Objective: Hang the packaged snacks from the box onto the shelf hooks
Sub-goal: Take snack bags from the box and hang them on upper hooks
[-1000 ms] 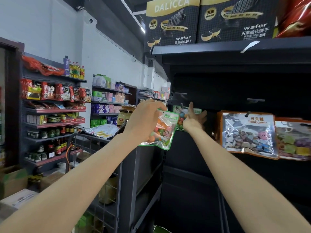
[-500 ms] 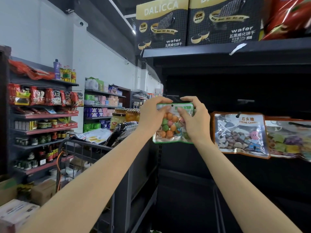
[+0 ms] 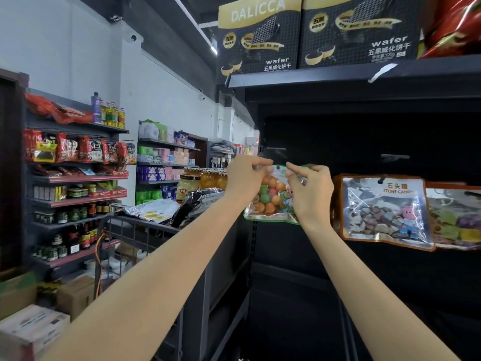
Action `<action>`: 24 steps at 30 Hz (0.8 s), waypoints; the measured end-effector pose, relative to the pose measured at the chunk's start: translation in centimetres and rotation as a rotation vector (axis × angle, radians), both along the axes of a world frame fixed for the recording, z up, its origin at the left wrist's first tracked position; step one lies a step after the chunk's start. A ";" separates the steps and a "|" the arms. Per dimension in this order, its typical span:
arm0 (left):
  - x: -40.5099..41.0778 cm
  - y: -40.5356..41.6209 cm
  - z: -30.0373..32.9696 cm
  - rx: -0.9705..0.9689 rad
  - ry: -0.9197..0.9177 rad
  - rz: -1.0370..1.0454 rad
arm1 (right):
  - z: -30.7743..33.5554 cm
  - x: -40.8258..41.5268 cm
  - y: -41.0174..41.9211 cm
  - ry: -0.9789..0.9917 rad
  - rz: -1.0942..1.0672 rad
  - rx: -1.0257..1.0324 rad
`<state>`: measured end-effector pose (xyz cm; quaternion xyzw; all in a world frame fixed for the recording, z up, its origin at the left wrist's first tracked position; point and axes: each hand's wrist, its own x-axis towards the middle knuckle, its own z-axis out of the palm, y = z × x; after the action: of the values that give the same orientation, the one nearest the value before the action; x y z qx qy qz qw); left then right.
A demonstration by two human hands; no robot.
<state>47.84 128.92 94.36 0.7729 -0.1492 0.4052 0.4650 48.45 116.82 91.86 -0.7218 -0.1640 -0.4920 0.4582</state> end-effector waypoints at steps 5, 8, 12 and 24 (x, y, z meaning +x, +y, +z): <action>1.1 -0.2 -1.4 0.123 -0.094 0.169 | -0.7 0.7 0.3 0.004 -0.060 -0.059; 2.4 -0.3 -3.0 0.294 -0.100 0.198 | -1.6 1.9 0.3 0.021 -0.143 -0.175; 4.6 -1.1 -3.1 0.317 0.133 0.038 | -2.5 4.7 0.5 0.137 -0.239 -0.295; 11.9 -3.1 -1.9 0.553 0.391 0.142 | -1.7 11.9 0.1 0.451 -0.137 -0.258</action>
<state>59.78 125.78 92.47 0.9411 -0.1074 0.2250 0.2284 60.37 116.88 90.18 -0.8750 -0.0701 -0.3236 0.3531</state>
